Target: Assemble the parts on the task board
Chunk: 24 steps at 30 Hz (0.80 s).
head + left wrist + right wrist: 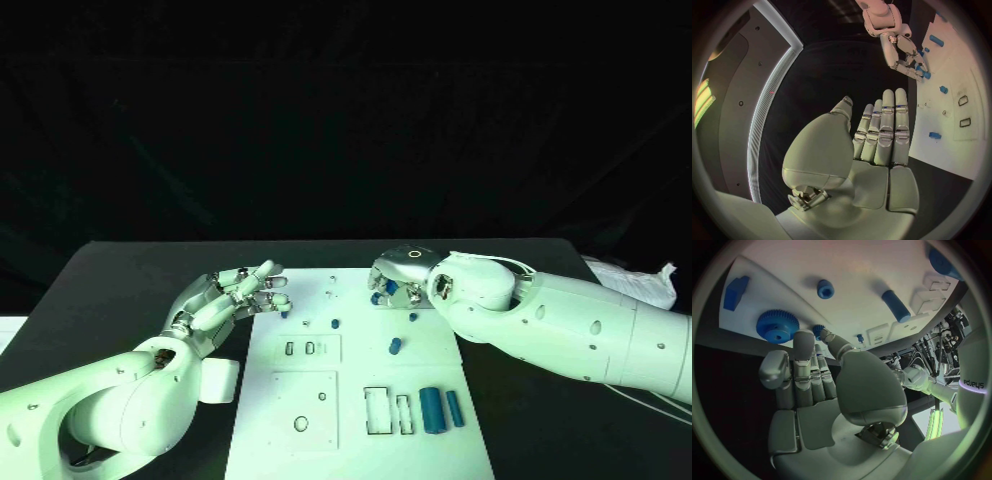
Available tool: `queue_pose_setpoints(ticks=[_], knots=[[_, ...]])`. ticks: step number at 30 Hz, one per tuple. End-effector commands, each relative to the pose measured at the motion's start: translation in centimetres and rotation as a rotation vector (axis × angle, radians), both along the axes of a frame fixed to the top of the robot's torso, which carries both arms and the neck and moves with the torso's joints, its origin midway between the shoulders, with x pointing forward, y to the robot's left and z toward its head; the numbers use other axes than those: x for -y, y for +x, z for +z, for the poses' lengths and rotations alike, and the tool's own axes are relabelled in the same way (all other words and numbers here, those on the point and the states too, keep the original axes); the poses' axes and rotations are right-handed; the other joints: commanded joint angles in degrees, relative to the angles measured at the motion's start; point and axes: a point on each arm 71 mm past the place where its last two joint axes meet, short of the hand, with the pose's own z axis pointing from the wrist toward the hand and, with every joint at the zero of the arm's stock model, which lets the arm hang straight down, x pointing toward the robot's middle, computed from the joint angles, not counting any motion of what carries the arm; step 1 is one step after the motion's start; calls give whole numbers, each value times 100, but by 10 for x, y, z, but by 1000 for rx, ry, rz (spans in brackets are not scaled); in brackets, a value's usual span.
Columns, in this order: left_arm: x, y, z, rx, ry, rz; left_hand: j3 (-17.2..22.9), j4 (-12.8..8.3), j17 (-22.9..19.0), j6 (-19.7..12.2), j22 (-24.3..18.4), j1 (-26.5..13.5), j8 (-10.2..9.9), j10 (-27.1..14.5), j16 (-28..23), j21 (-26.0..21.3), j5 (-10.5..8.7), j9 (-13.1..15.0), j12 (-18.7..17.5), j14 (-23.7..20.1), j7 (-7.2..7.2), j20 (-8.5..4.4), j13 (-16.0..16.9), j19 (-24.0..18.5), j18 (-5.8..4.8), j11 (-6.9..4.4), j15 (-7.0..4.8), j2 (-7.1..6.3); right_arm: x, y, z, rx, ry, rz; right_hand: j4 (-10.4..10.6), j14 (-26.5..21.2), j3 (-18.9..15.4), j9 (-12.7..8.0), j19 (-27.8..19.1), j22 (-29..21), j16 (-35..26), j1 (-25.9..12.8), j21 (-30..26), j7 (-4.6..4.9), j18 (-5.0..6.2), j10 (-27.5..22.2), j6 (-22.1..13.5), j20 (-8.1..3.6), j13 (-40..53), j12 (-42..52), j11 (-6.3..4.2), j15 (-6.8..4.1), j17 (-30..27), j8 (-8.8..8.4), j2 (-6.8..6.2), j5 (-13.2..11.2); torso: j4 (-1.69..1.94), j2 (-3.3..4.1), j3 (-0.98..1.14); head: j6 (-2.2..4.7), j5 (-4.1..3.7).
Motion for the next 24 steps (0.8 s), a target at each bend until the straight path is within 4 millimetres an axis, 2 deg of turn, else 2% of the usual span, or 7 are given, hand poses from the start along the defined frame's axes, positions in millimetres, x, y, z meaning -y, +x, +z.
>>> queue_pose_setpoints(ticks=[1,7,15,19,21,24], knots=[[2,-1,2,0,-15,-21,-1,-27,5,2,8,36,-29,-8,-21,17,-22,-7,-22,-35,38,14,-9,34,5,26,15,-1,-1,1,-3,-14,-45,1,26,113,43,9,46,69,91,25,45,-12,-98,-1,-21,-1,-2,-5,-5,-20,90,2,-32,-38,18,37,-5,3,-2],[1,-2,2,-1,-14,-20,-1,-27,5,2,8,36,-29,-8,-21,17,-22,-7,-22,-35,38,14,-9,34,5,26,15,-1,-2,1,-5,-26,-53,4,101,121,129,20,122,267,367,51,177,-27,-128,69,44,-4,2,3,-22,-29,356,18,-28,-62,40,54,-13,-4,-10],[0,-2,1,-5,-12,-18,-1,-30,10,-1,9,36,-36,-12,-27,19,-21,-7,-30,-36,41,15,-9,34,5,29,17,1,-3,1,-6,-30,-55,6,241,158,243,52,303,659,857,75,418,-72,-192,264,245,-27,13,16,-73,-63,853,66,2,-147,50,76,-18,-4,-17],[0,-1,1,-7,-11,-18,1,-34,16,-2,10,41,-41,-14,-31,20,-20,-7,-36,-35,44,16,-9,34,5,31,18,5,-4,1,-4,-4,-32,8,324,181,341,91,428,910,1135,132,564,-112,-235,418,403,-51,25,30,-117,-97,1147,114,88,-311,62,86,-22,1,-26],[-1,-1,1,-10,-12,-17,1,-34,16,-2,10,41,-41,-14,-31,20,-20,-7,-36,-35,44,16,-9,34,5,31,18,5,-4,0,0,38,6,13,354,185,448,134,509,1074,1295,227,659,-127,-264,563,526,-74,42,47,-148,-122,1309,157,177,-481,66,90,-24,9,-27],[-1,-1,1,-12,-12,-16,3,-37,20,-3,10,44,-45,-16,-33,22,-20,-7,-41,-34,47,16,-9,34,5,33,19,8,-5,-1,4,76,42,16,360,178,514,165,546,1156,1374,291,708,-134,-278,646,589,-88,50,46,-167,-134,1378,177,207,-535,72,98,-28,35,-32]])
